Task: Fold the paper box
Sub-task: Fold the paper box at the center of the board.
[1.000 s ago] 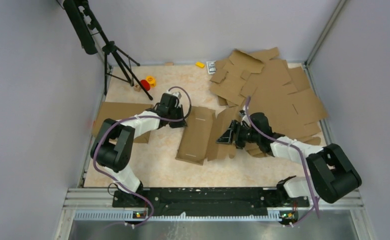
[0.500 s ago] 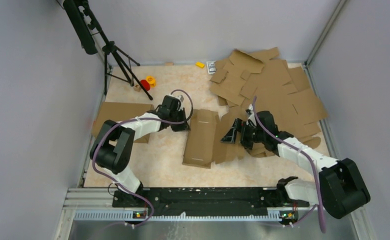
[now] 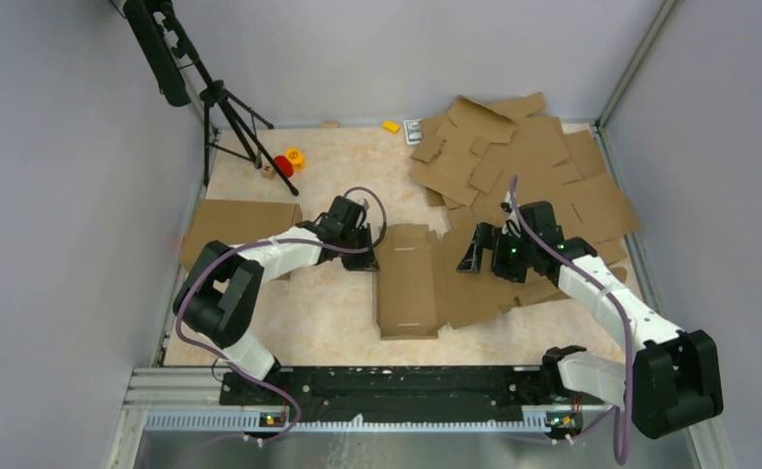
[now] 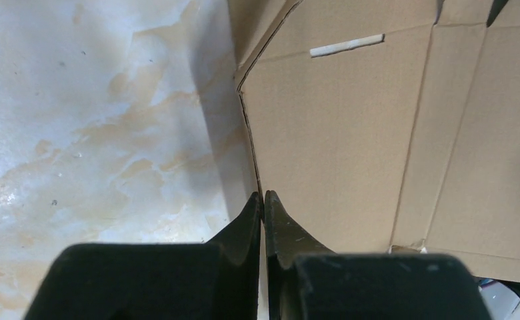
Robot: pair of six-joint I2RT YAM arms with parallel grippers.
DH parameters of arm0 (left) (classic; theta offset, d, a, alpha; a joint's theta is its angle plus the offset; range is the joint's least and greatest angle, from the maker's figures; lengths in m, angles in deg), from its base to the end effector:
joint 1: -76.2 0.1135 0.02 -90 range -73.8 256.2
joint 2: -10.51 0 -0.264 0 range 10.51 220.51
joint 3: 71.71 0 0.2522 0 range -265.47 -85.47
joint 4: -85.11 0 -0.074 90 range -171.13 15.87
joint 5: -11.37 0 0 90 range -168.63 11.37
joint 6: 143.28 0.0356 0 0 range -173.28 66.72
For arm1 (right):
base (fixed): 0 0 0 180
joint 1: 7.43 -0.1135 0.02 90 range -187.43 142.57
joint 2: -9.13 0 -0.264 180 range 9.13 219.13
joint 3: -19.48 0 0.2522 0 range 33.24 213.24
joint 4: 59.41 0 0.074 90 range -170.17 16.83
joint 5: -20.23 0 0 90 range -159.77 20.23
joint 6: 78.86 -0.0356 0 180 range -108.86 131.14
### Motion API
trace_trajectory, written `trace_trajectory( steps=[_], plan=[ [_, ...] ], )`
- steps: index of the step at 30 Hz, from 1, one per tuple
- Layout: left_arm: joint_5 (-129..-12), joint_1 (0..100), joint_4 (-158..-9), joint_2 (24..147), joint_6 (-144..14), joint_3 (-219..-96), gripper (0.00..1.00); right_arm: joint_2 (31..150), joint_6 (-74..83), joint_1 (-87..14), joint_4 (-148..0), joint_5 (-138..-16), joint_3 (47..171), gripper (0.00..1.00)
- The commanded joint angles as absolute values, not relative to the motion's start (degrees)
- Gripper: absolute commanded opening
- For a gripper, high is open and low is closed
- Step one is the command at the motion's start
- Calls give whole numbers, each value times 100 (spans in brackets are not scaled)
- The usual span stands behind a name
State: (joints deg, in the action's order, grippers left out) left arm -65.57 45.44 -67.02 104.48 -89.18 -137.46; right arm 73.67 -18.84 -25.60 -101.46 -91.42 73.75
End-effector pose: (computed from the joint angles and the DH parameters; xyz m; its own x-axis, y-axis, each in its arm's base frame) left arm 0.2718 -0.1712 0.1674 -0.9334 -0.1092 -0.3419 0.0731 0.8747 -0.4790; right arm 0.2051 0.0811 0.2221 -0.9033 0.1924 -0.3836 -0.0609 0.8274 0.5584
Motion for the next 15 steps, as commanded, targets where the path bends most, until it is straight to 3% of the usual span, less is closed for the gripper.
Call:
trace_trajectory(
  steps=[1, 5, 9, 11, 15],
  plan=[
    [-6510, 4501, -6546, 10266, -8975, -13804, 5, 7151, -1307, -2509, -10914, -8586, 7896, 97],
    [-6499, 4504, -6465, 10268, -8941, -13911, 17, 7146, -1288, -2498, -10681, -8991, 7929, 92],
    [-6414, 4508, -6388, 10466, -8905, -14059, 21, 7236, -1343, -2500, -10398, -9276, 7841, 73],
    [-6400, 4509, -6325, 10617, -8896, -14166, 17, 7243, -1354, -2496, -10305, -9304, 7810, 65],
    [-6585, 4498, -6180, 10700, -8887, -14353, 1, 7243, -1344, -2503, -10148, -9340, 7833, 41]
  ],
)
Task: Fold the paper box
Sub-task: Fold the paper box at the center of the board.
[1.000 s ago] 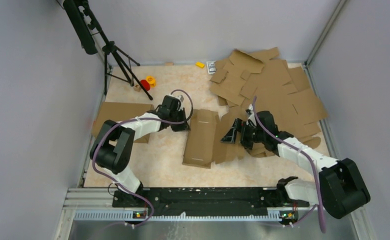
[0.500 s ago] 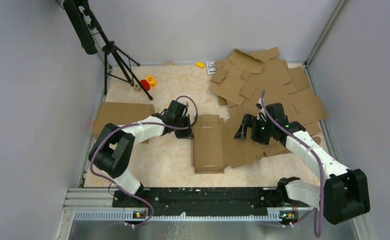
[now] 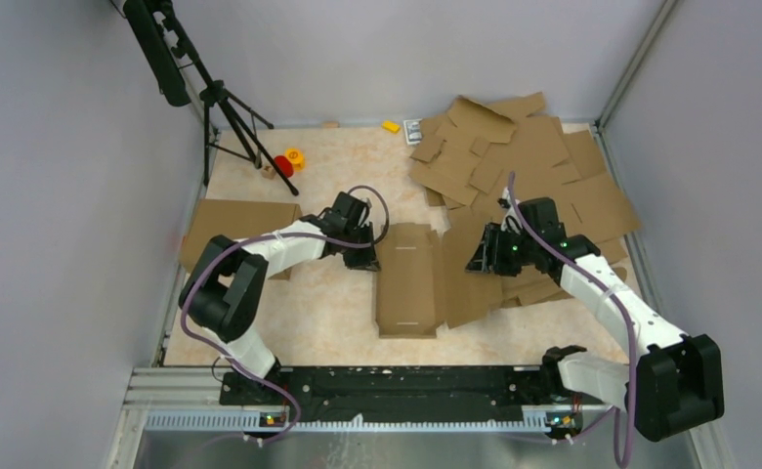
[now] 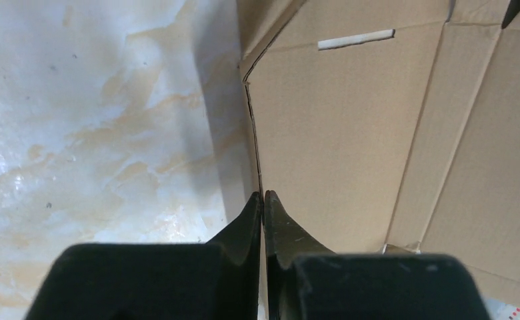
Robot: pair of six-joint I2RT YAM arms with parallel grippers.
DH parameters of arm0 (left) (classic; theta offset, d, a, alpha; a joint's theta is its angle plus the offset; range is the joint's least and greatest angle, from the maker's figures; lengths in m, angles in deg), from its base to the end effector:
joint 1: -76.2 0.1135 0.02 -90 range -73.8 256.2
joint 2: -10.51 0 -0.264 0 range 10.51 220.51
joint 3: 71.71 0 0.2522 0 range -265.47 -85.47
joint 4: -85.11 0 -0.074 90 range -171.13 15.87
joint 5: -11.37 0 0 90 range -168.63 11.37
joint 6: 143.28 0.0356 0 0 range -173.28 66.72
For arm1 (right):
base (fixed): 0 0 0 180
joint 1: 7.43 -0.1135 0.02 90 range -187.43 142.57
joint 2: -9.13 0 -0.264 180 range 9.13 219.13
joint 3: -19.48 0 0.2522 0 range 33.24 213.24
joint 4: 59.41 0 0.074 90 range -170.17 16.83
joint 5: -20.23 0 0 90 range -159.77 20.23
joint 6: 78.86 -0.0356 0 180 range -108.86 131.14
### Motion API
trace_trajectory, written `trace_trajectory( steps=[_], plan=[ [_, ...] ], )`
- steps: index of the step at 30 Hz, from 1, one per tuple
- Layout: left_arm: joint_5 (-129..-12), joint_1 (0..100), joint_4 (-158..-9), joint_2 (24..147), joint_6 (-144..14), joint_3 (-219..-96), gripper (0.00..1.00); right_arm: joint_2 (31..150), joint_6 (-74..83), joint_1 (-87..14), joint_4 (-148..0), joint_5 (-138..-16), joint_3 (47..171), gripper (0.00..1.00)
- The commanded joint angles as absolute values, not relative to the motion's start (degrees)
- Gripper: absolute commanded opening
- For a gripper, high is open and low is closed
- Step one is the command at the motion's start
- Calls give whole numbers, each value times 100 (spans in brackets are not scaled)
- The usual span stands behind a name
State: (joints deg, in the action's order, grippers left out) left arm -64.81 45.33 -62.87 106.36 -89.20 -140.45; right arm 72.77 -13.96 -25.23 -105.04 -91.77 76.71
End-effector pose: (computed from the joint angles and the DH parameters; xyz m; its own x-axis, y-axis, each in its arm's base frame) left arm 0.2764 -0.1751 0.1680 -0.9506 -0.0954 -0.2952 0.0565 0.8824 -0.4671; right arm 0.2047 0.0797 0.2375 -0.8931 0.1263 -0.4317 -0.1369 0.8379 0.5284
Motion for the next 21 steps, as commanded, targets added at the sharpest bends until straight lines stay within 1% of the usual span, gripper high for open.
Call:
trace_trajectory(
  steps=[1, 4, 5, 8, 10, 13, 15, 17, 21],
  plan=[
    [-6686, 4493, -6130, 10656, -8883, -14395, 0, 7230, -1351, -2508, -10092, -9381, 7847, 35],
    [-6978, 4453, -5965, 10510, -8838, -14582, 0, 7127, -1495, -2524, -9741, -9639, 7806, 25],
    [-7084, 4426, -5906, 10471, -8816, -14659, 0, 7072, -1567, -2553, -9614, -9735, 7792, 24],
    [-7465, 4317, -5846, 10311, -8742, -14800, 0, 6897, -1535, -2649, -9531, -9748, 7840, 26],
    [-7982, 4171, -6111, 10055, -8679, -14618, 0, 6770, -1422, -2689, -9565, -9674, 7810, 26],
    [-8571, 3931, -6717, 9520, -8623, -14135, 0, 6529, -1246, -2732, -9528, -9491, 7653, 23],
    [-8760, 3883, -7146, 9261, -8624, -13871, 0, 6356, -1133, -2783, -9404, -9292, 7571, 13],
    [-8882, 3847, -7419, 9070, -8611, -13701, 0, 6096, -1062, -2926, -9205, -8951, 7492, 8],
    [-9272, 3638, -7977, 8855, -8383, -13454, 0, 5686, -893, -3473, -8635, -8226, 7218, 6]
  ],
)
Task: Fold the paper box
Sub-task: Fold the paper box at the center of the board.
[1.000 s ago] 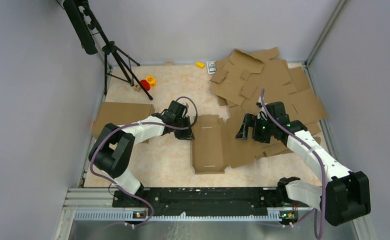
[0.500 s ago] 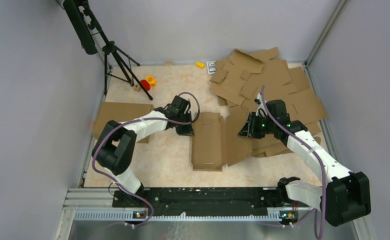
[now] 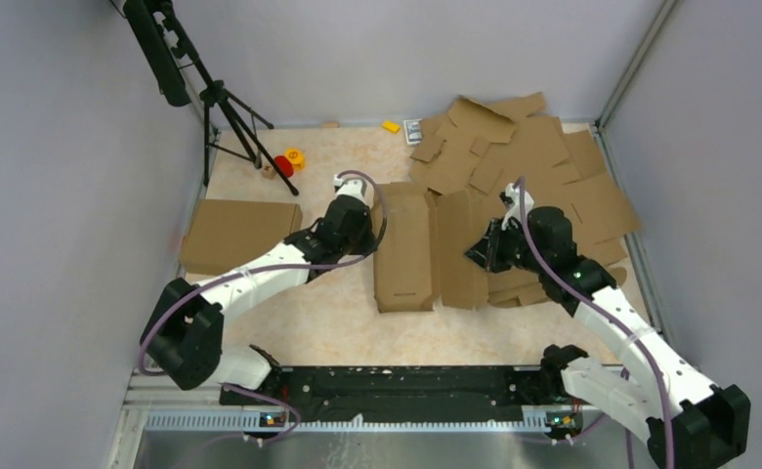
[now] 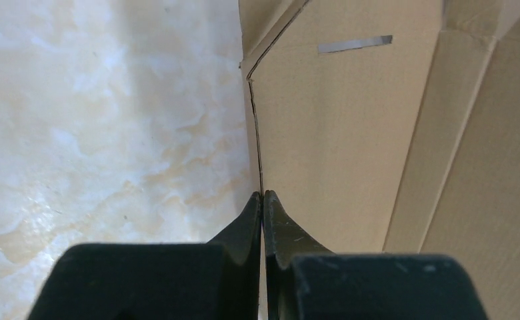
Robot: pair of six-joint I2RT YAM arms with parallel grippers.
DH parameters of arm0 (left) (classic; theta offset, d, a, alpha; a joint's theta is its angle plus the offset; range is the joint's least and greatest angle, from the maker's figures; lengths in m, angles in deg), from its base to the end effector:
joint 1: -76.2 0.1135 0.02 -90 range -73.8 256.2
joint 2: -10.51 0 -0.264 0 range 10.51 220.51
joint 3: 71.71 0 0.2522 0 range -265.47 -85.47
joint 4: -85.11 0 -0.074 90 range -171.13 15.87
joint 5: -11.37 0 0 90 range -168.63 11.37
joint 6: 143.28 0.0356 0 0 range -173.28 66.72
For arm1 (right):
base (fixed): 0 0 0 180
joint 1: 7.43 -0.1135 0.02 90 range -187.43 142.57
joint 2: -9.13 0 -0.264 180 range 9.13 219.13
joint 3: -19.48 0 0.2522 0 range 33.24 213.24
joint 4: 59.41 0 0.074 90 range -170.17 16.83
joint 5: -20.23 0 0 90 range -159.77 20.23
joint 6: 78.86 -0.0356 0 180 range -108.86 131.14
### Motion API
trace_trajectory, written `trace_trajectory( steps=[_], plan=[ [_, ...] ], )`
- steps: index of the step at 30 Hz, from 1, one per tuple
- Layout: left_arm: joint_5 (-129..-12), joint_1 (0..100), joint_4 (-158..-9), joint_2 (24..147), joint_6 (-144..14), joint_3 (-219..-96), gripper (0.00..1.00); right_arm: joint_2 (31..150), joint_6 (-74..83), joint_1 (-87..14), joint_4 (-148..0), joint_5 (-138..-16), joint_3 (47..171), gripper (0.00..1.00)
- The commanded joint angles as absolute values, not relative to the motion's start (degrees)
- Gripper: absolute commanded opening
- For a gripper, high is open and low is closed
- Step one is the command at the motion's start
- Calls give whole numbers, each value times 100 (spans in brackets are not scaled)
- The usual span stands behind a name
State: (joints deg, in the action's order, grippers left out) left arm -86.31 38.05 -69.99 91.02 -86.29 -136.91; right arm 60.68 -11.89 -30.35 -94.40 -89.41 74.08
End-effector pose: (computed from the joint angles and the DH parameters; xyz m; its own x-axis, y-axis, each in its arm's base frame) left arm 0.2414 -0.1835 0.2367 -0.7155 -0.1245 -0.6874 0.1695 0.9237 -0.3437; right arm 0.1786 0.0885 0.2768 -0.6947 0.1063 -0.7114 -0.3887 0.7767 0.4956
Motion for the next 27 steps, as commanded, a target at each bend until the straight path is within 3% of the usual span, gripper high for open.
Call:
trace_trajectory(
  steps=[1, 7, 17, 27],
  plan=[
    [-9404, 3566, -8136, 8821, -8312, -13381, 0, 5672, -858, -3563, -8517, -8121, 7141, 6],
    [-10273, 3124, -8823, 8624, -8034, -12867, 0, 5592, -678, -4020, -8210, -7666, 6767, 2],
    [-10719, 2499, -11140, 7482, -7646, -10922, 0, 4555, -912, -4804, -7935, -6794, 5777, 1],
    [-10683, 2374, -11882, 7628, -7018, -11082, 0, 4905, -578, -5040, -7230, -6694, 6130, 1]
  ],
)
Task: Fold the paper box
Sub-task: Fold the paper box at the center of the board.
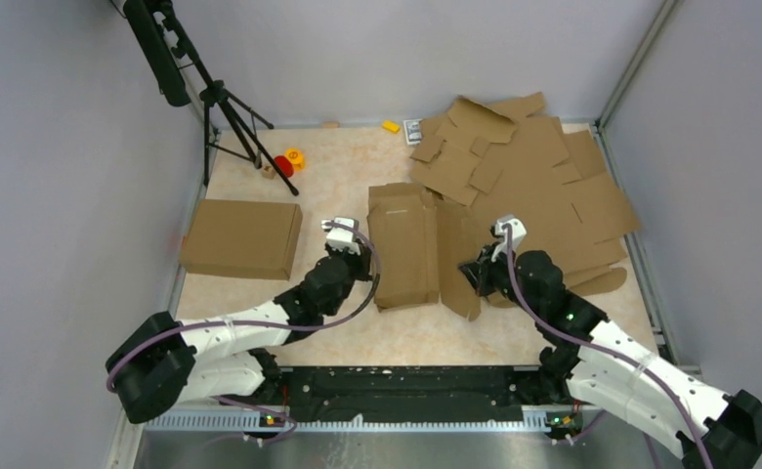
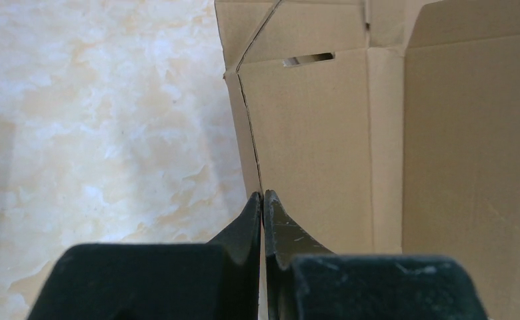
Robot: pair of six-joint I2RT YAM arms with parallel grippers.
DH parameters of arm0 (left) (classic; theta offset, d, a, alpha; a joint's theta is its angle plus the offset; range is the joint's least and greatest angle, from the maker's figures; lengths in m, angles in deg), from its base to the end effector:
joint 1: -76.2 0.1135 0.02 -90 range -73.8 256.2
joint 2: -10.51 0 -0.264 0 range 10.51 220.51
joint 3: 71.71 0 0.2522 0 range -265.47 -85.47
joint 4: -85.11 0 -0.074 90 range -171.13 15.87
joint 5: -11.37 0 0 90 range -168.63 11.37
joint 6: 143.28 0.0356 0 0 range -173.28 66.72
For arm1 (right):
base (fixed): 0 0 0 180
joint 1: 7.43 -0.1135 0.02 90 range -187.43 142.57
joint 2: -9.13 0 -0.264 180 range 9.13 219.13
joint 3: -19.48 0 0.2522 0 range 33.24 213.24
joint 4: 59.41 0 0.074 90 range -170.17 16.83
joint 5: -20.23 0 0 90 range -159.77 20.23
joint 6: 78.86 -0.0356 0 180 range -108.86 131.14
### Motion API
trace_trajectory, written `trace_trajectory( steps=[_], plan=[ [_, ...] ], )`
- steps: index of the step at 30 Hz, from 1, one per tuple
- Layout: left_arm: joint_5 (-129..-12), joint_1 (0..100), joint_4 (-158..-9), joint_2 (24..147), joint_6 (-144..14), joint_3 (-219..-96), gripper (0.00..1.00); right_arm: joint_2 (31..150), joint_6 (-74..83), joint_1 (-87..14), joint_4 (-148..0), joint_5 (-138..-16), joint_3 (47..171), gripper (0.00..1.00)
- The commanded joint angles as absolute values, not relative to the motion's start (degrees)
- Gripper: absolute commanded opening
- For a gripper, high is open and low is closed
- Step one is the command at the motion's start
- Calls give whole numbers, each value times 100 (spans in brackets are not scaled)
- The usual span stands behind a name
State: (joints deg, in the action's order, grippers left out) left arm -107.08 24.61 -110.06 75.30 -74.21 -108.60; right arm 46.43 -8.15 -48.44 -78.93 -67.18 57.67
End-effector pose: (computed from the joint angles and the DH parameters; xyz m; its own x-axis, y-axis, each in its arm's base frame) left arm 0.1581 -0.1722 0.2111 -0.2709 -0.1639 -0.9486 0.3249 0.9120 -0.2504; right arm 0.1263 0.1077 0.2424 -0.4334 0.0605 -0.8992 -0.5086 0.8073 0.2994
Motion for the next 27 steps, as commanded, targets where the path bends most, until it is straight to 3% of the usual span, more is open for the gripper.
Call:
trace_trajectory(
  steps=[1, 13, 27],
  plan=[
    [-10691, 2373, -11967, 7679, -6917, -11135, 0, 5009, -523, -5074, -7095, -6630, 6194, 1],
    [-10826, 2373, -13229, 8403, -6388, -11033, 0, 5652, -169, -5867, -5843, -5564, 6149, 0],
    [-11102, 1741, -14148, 8601, -5825, -10376, 0, 4759, -549, -6357, -6399, -5158, 5109, 0]
  ],
)
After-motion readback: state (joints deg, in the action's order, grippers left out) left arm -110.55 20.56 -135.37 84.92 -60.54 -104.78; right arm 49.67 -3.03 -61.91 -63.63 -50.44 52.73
